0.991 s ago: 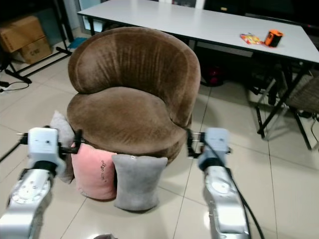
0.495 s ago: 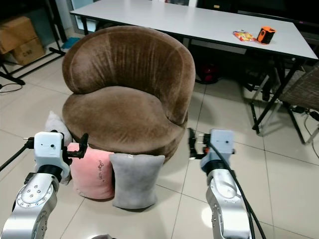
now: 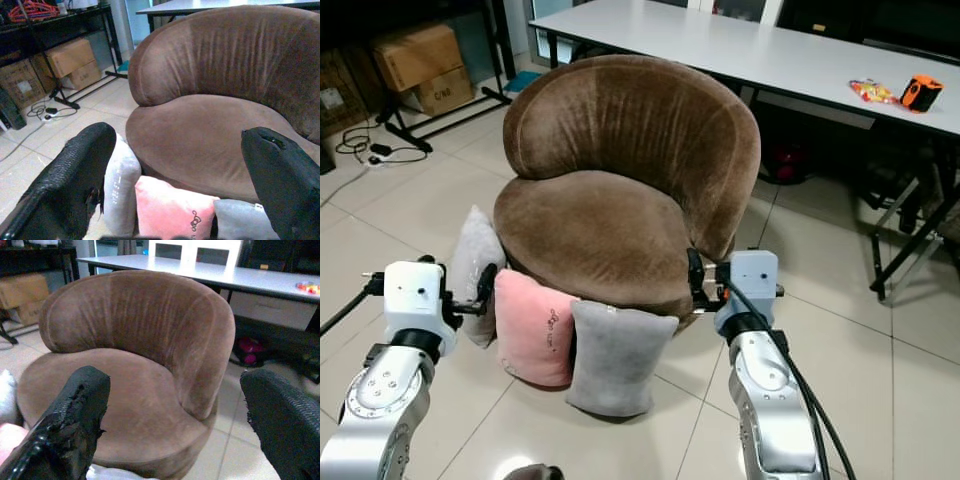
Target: Move the pillow to the sofa from floor
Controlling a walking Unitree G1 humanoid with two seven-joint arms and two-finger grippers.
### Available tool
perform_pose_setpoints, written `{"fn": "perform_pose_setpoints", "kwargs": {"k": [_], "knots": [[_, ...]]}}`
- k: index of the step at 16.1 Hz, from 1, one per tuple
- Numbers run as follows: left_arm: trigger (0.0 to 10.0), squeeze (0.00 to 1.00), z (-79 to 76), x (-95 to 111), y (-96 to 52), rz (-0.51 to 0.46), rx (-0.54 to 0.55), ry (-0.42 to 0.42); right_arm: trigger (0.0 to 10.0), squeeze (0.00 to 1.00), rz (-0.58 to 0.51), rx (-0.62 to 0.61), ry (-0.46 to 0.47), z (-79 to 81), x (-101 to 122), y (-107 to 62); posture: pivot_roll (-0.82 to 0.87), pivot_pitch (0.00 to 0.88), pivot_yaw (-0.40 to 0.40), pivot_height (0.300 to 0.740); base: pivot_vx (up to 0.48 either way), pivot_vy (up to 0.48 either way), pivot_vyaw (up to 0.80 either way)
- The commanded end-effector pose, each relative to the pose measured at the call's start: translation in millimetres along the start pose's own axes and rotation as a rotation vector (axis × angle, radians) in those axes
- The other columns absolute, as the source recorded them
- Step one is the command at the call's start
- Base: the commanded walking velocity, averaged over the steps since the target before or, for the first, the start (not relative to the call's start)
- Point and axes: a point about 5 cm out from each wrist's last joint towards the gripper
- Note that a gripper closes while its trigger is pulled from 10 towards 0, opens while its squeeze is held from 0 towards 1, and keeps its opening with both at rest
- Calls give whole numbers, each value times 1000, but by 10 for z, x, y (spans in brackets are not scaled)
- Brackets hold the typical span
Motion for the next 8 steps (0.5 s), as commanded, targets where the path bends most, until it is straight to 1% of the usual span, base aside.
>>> {"fn": "perform_pose_setpoints", "kwargs": {"k": [1,2,3,4,5,6,7,8], "knots": [[10000,0,1,38,9,-14,-5,2,10000,0,-14,-29,-17,-39,34,13,-68,0,-38,740,0,0,0],[10000,0,5,43,17,-15,-5,-1,10000,0,-5,-52,-26,-47,26,15,-69,0,-33,740,0,0,0],[10000,0,3,46,22,-16,-6,-1,10000,0,-4,-47,7,-42,19,11,-70,0,-32,740,0,0,0],[10000,0,1,51,31,-18,-8,-3,10000,0,-13,-55,-18,-49,22,8,-72,0,-29,740,0,0,0],[10000,0,1,57,45,-21,-12,-6,10000,0,-16,-50,-14,-46,19,-2,-75,0,-23,740,251,0,0],[10000,0,4,59,54,-22,-14,-8,10000,0,-14,-74,-39,-63,21,-6,-77,0,-22,740,266,0,0],[10000,0,6,60,58,-23,-15,-10,10000,0,-5,-88,-15,-71,9,-8,-77,0,-22,740,270,0,0],[10000,0,10,61,65,-24,-14,-12,10000,0,0,-61,25,-54,6,-8,-77,0,-23,740,289,0,0]]}}
Point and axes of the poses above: a point about 5 cm out from each wrist's last joint towards the gripper, its own y axis pointing out of the wrist towards the gripper, its own x axis along the axis of the wrist's last joint, z = x × y, and after that the axes turned 9 degrees about y, right-handed
